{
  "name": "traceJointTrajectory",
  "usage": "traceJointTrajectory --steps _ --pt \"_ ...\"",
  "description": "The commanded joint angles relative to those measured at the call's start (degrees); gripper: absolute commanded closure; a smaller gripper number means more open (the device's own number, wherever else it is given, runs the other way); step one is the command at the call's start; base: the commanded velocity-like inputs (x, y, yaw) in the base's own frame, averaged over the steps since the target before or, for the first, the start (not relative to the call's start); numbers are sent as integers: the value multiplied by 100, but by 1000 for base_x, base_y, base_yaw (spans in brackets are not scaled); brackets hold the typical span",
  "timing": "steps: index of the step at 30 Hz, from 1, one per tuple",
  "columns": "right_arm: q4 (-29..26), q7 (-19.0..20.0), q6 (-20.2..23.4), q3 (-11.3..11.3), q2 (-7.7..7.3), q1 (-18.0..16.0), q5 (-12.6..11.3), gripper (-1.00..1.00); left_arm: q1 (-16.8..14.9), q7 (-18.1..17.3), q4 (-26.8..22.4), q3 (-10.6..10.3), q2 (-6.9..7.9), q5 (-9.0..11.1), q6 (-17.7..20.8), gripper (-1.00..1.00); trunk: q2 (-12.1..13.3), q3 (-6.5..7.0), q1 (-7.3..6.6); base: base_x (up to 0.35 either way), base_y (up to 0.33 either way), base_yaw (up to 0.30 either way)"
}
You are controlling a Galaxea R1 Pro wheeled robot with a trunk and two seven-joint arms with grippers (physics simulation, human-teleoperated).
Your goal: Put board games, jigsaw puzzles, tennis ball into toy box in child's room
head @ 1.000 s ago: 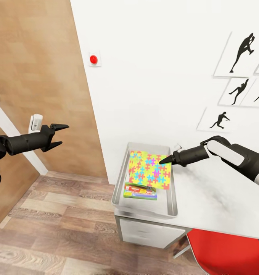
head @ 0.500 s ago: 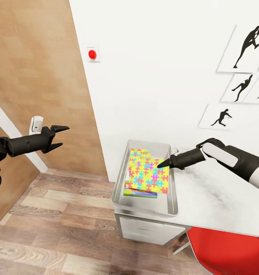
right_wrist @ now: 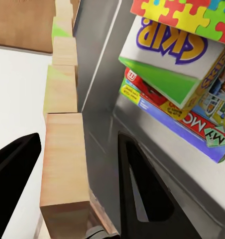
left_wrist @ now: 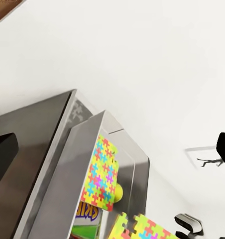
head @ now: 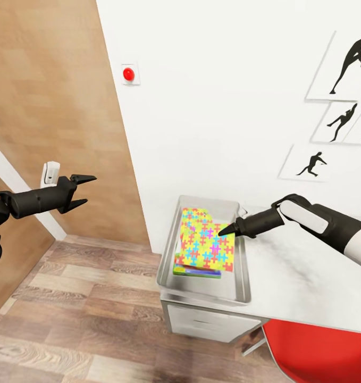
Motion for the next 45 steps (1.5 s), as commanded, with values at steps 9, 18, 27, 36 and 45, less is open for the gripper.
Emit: traceJointTrajectory --steps 9,18,27,36,45 --pt "116 50 0 33 15 -7 30 100 -12 61 -3 0 -8 57 9 -100 -12 -27 4 44 20 0" --pt "166 44 0 33 25 -12 32 100 -11 64 -3 -3 -15 57 7 -100 -12 -58 4 9 4 0" --pt "358 42 0 37 102 -10 34 100 -8 69 -3 -8 -25 57 8 -100 -12 -106 4 2 1 0" --pt "803 34 0 37 421 -9 46 100 -8 70 -3 -10 -28 57 9 -100 -12 -182 4 0 0 0" --pt "1040 33 0 30 620 -13 49 100 -10 68 -3 -6 -28 55 9 -100 -12 -264 4 0 0 0"
